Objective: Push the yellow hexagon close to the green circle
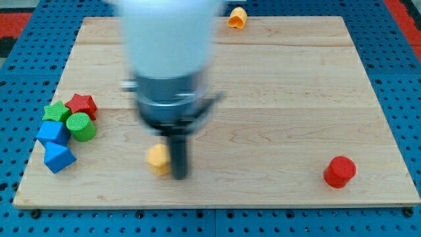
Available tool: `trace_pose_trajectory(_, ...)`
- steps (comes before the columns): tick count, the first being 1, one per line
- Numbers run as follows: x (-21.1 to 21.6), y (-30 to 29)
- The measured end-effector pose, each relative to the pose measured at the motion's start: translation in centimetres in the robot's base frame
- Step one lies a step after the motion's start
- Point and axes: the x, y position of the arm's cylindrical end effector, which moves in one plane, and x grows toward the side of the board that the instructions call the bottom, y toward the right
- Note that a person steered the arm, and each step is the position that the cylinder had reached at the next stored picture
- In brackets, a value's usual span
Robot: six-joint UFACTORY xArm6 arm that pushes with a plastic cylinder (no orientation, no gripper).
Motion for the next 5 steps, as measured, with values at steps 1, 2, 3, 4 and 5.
trace_pose_trajectory(1,-3.8,-4.1)
trace_pose_trajectory(2,-5.3,-2.6)
trace_pose_trajectory(3,-14.0,8.4)
trace_pose_trajectory(4,-21.0,18.4)
trace_pose_trajectory(5,-26.0,24.7)
